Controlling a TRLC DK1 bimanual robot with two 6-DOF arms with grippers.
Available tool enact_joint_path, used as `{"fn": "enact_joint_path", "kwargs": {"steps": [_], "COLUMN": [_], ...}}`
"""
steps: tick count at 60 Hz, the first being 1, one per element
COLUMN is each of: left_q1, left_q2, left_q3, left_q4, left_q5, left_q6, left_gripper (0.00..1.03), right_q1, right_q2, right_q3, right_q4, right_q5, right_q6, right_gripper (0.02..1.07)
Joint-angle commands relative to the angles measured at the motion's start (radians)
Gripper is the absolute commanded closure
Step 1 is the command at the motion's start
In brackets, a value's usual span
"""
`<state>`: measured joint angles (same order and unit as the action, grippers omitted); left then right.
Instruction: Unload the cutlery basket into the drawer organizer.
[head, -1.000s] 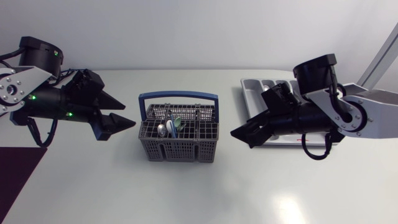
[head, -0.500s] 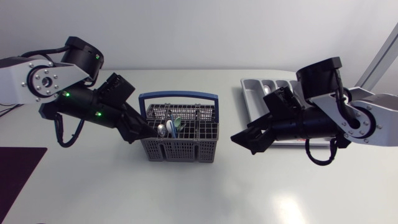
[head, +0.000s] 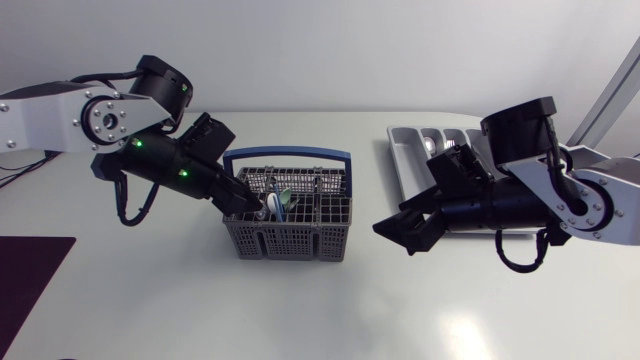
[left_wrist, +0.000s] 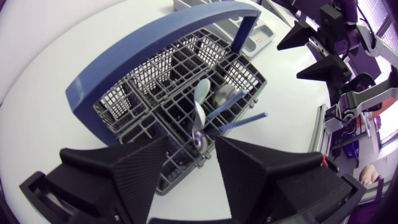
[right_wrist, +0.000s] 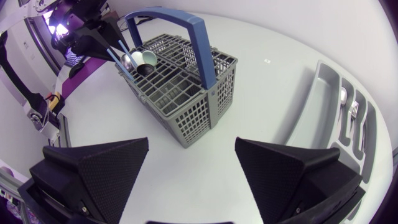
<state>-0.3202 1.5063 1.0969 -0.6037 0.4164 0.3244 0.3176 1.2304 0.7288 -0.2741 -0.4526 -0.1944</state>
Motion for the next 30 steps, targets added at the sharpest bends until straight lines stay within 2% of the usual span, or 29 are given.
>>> {"fn": "enact_joint_path", "kwargs": {"steps": [1,5,9,30], "left_q1": [-0.014,-0.017,-0.02,-0.048], "left_q2": [0.025,0.032,0.037,0.043], "left_q3": [0.027,0.026,0.024,0.0], "left_q4": [-0.004,-0.004,-0.004,0.042], "left_q5": [-0.005,-0.008,-0.01,-0.025], "left_q6": [-0.045,-0.056,-0.067,-0.108], "left_gripper": [0.49,0.62,0.7,0.81], "right_q1": [-0.009,-0.011,-0.014,-0.031], "right_q2": [-0.016,-0.017,-0.019,-0.04], "right_q3": [-0.026,-0.028,-0.031,-0.06], "right_q4": [-0.013,-0.013,-0.013,-0.013], "right_q5": [-0.015,-0.018,-0.021,-0.032], "right_q6": [0.0,-0.004,-0.004,-0.017], "right_gripper": [0.07,0.07,0.07,0.07]}}
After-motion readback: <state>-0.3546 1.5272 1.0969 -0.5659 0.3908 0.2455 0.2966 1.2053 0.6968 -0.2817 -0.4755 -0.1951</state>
